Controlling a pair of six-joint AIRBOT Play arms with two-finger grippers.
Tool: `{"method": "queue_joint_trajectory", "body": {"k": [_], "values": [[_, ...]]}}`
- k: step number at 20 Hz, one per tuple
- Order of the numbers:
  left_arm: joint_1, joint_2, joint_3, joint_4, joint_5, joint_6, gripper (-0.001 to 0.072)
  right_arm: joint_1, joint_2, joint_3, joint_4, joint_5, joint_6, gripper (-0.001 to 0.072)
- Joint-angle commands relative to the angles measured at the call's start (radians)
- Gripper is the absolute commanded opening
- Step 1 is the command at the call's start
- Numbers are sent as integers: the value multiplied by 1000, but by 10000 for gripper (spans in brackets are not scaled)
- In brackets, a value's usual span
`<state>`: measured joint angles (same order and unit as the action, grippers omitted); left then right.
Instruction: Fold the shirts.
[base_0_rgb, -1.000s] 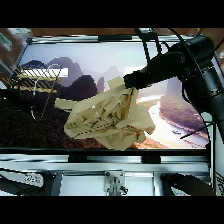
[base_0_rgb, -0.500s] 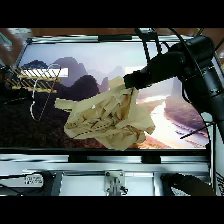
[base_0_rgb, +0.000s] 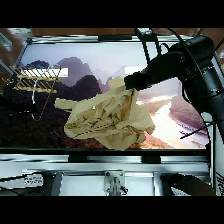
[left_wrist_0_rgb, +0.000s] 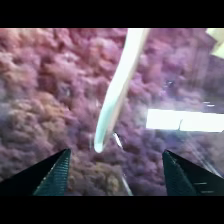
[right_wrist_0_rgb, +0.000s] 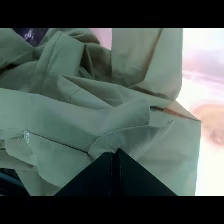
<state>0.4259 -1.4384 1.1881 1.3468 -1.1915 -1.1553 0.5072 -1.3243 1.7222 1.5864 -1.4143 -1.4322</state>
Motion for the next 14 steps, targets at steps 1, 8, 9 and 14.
{"method": "queue_joint_trajectory", "body": {"k": [1, 8, 9, 14], "values": [[12, -11, -23, 11, 56, 71, 719, 1, 0, 0, 0, -9, -1, 63], [-4, -100, -23, 6, 31, 108, 670, 1, 0, 0, 1, -10, 0, 63], [-5, -109, -23, 6, 21, 108, 668, 1, 0, 0, 0, -10, 0, 63], [-5, -139, -23, -23, 6, 108, 466, 1, 0, 0, 0, -8, -1, 63]]}}
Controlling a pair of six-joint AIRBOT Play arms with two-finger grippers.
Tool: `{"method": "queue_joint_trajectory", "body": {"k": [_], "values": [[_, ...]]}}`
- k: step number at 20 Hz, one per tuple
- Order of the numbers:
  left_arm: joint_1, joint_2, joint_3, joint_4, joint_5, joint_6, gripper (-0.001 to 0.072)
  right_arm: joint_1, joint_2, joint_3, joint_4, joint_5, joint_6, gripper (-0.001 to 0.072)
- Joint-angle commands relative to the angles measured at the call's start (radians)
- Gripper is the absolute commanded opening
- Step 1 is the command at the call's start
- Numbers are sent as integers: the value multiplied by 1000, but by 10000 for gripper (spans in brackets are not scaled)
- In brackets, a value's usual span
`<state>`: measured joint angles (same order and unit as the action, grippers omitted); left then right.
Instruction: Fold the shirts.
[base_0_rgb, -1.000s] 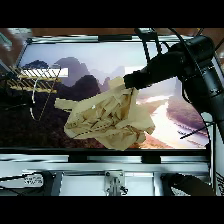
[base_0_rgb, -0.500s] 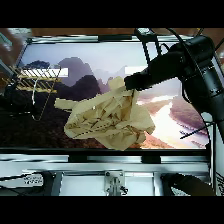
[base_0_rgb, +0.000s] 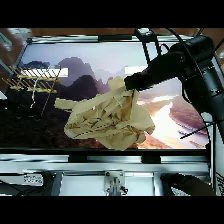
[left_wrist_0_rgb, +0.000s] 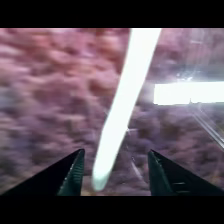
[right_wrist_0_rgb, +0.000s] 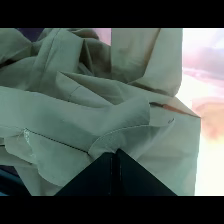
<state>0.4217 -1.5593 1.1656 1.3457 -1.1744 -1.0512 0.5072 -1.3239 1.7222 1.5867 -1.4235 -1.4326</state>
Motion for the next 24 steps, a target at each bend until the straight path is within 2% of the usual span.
{"method": "queue_joint_trajectory", "body": {"k": [1, 3, 4, 9, 13, 16, 18, 21, 23, 24], "values": [[-1, -22, 0, -35, -13, 4, 423, 1, -1, 0, -2, 2, 0, 63], [-9, -23, 0, -38, -16, 4, 193, 1, -1, 0, -9, 2, 0, 63], [-11, -22, 4, -38, -30, 6, 54, 1, -1, 0, -15, 2, 0, 63], [-6, 47, 97, -49, -80, -71, 52, 1, 0, 0, -18, 0, 0, 63], [-9, 222, 169, -151, -93, -126, 51, 1, 4, 1, -74, 6, 0, 62], [-45, 388, 170, -232, -94, -133, 51, 1, 9, 19, -125, 7, 1, 62], [-109, 497, 170, -232, -102, -139, 51, 1, 9, 39, -153, 6, 5, 62], [-287, 651, 169, -232, -132, -143, 50, 1, 8, 43, -230, 6, 11, 62], [-449, 717, 168, -185, -248, -163, 49, 0, 8, 43, -266, 6, 11, 62], [-538, 744, 160, -117, -304, -215, 50, -2, 8, 43, -278, 6, 11, 62]]}}
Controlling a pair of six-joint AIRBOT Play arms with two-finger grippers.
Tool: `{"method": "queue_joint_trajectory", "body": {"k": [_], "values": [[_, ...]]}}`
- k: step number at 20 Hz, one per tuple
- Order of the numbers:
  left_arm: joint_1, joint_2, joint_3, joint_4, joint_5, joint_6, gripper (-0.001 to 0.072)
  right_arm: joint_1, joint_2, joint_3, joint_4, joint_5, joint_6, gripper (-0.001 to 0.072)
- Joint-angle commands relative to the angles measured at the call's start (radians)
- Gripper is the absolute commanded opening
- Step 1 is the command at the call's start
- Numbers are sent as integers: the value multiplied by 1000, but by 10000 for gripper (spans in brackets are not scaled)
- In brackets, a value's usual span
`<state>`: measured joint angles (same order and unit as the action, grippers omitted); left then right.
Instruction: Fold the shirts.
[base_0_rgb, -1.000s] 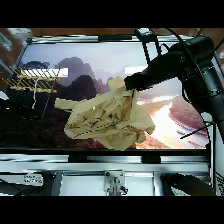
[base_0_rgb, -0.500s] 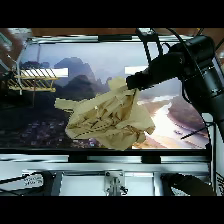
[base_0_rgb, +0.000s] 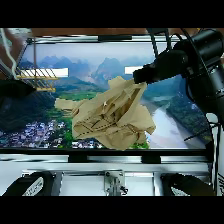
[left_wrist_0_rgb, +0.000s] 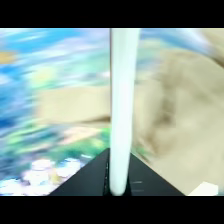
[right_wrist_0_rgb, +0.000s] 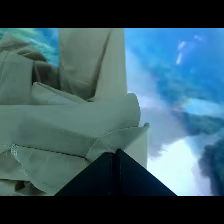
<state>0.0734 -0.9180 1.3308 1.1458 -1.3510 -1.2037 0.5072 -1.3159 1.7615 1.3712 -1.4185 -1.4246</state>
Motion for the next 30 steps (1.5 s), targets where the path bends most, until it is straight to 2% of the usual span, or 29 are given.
{"method": "queue_joint_trajectory", "body": {"k": [1, 4, 5, 11, 14, 19, 23, 26, 30], "values": [[-293, 132, -25, 167, -182, -109, 49, -11, 0, 3, -69, 2, 3, 62], [-599, 219, -129, 431, -340, -271, 49, -78, 0, 3, -64, 1, -4, 61], [-683, 242, -171, 475, -383, -318, 48, -103, 0, 3, -56, 4, -10, 61], [-1146, 271, -337, 538, -404, -520, 48, -181, 0, 3, 32, 39, -52, 62], [-1275, 274, -337, 575, -405, -588, 48, -181, 0, 3, 34, 45, -61, 62], [-1287, 256, -359, 639, -383, -608, 48, -181, 1, 3, 71, 47, -72, 62], [-1203, 204, -419, 646, -232, -604, 48, -181, 15, 3, 183, 51, -112, 62], [-1155, 147, -420, 646, -72, -551, 49, -180, 64, 3, 232, 95, -144, 62], [-1107, 84, -420, 646, 21, -509, 49, -180, 156, 3, 335, 114, -225, 61]]}}
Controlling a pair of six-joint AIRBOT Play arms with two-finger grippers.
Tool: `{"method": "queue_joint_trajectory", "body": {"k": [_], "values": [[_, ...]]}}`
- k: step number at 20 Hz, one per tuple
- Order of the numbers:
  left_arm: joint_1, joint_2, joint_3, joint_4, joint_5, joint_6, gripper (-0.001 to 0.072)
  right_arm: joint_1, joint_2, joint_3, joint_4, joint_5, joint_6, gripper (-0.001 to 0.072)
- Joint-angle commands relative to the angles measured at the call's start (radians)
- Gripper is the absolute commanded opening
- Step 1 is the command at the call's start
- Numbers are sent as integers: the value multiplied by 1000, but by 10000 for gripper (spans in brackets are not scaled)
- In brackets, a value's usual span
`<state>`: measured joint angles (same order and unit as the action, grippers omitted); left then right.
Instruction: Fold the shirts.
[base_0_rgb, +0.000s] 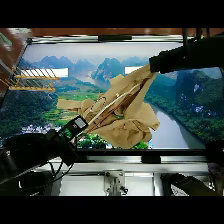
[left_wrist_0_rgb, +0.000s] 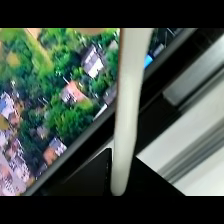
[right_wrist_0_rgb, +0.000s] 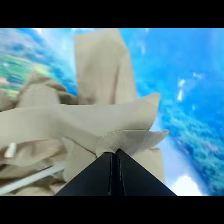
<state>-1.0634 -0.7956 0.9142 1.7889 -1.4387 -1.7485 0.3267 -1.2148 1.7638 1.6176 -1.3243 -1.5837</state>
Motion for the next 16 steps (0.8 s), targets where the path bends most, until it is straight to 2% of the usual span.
{"method": "queue_joint_trajectory", "body": {"k": [1, 3, 5, 9, 13, 16], "values": [[30, -44, -3, -2, 150, 48, 49, 0, 74, 1, 128, 20, -111, 62], [31, -46, -3, -8, 182, 65, 49, 1, 111, 1, 212, 20, -182, 61], [31, -45, -3, -21, 183, 65, 48, 1, 142, 1, 255, 27, -209, 61], [10, -53, -3, -171, 253, 108, 49, 1, 195, 1, 362, 74, -276, 61], [16, -68, -3, -163, 385, -38, 49, 1, 216, 1, 429, -21, -280, 61], [47, -69, -3, -163, 403, -125, 48, 1, 245, 1, 448, -46, -295, 61]]}}
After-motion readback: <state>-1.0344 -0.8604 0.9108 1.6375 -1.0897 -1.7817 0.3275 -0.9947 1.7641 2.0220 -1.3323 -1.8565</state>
